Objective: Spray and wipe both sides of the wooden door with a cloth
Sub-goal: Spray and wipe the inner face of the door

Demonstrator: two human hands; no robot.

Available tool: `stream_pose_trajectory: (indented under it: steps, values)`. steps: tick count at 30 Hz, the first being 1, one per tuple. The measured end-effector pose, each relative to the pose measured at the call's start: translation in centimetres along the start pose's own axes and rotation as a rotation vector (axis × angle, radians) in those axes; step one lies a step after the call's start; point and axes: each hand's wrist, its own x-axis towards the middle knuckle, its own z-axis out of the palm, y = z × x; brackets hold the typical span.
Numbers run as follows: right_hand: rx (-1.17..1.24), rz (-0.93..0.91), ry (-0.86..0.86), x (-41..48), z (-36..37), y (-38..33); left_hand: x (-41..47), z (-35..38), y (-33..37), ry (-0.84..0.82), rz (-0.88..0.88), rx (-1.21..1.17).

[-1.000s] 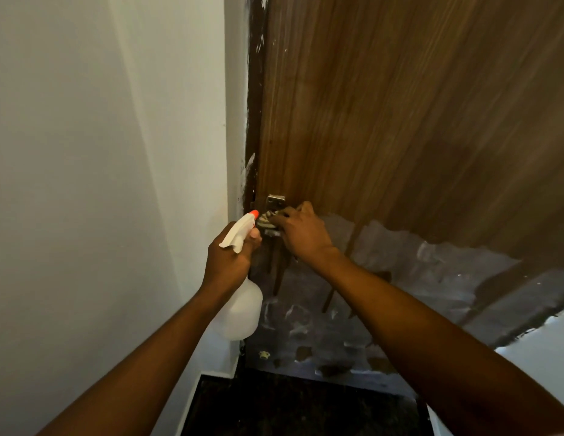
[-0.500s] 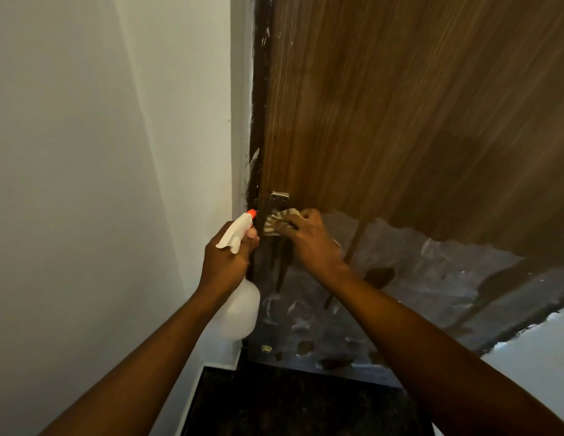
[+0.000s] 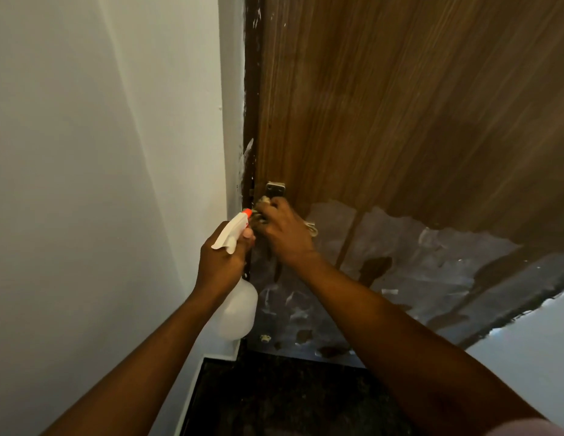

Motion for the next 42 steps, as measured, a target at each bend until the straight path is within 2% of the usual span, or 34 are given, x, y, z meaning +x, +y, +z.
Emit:
stream_pose_trajectory:
  steps: [3, 5, 8, 11, 15, 18, 20, 22, 24, 25, 29, 31, 33, 37, 39, 42]
  values:
    - [-0.166, -0.144, -0.071, -0.1, 0.8, 1.3, 0.3, -0.4, -0.3, 0.004, 0.008, -0.004]
    - [-0.149, -0.153, -0.064, -1.8, 0.6, 4.1, 0.3, -0.6, -0.7, 0.001, 0.012, -0.027]
    - [-0.15, -0.005, -0.032, -5.4, -2.0, 8.6, 0.5, -0.6, -1.1, -0.032, 0.002, -0.077]
    - [-0.195, 0.124, -0.086, -7.9, -4.7, 12.3, 0.4, 0.0, -0.8, -0.018, -0.001, -0.083]
    - [-0.214, 0.054, -0.13, -5.2, -5.2, 10.4, 0.8, 0.9, -1.0, -0.048, -0.02, -0.119]
    - [-0.287, 0.165, -0.052, -4.3, -5.6, 9.2, 1.1, 1.1, -0.7, -0.037, -0.005, -0.102]
    - [-0.25, 0.27, 0.088, -5.1, -6.3, 8.6, 1.1, 1.0, -0.8, -0.029, 0.0, -0.102]
    - [-0.173, 0.171, 0.196, -5.7, -6.3, 6.4, 1.2, 1.1, -1.4, -0.041, -0.004, -0.11]
    - [-0.184, -0.025, 0.138, -6.1, -5.0, 4.8, 0.8, 1.3, -1.8, -0.065, 0.003, -0.063]
    - [-0.172, -0.032, 0.12, -6.3, -4.4, 4.8, 0.5, 1.6, -2.0, -0.076, -0.006, -0.038]
    - [-0.097, 0.212, 0.228, -7.4, -4.5, 6.6, -0.7, 2.7, -3.2, -0.079, -0.018, 0.054]
    - [-0.112, 0.166, 0.218, -7.3, -4.3, 5.6, -0.7, 3.1, -3.7, -0.07, -0.06, 0.054]
    - [-0.122, 0.074, 0.141, -6.2, -3.3, 3.5, -1.0, 3.3, -4.0, -0.057, -0.088, 0.049]
    - [-0.118, 0.021, 0.0, -1.6, -0.9, 0.1, -1.2, 2.8, -4.4, -0.012, -0.098, 0.061]
    - [-0.134, -0.06, -0.018, -0.5, -0.7, 0.0, -0.9, 2.4, -4.7, 0.009, -0.097, 0.072]
    - [-0.184, -0.075, -0.024, -2.7, -1.7, 3.2, -0.9, 1.9, -4.8, 0.003, -0.087, 0.044]
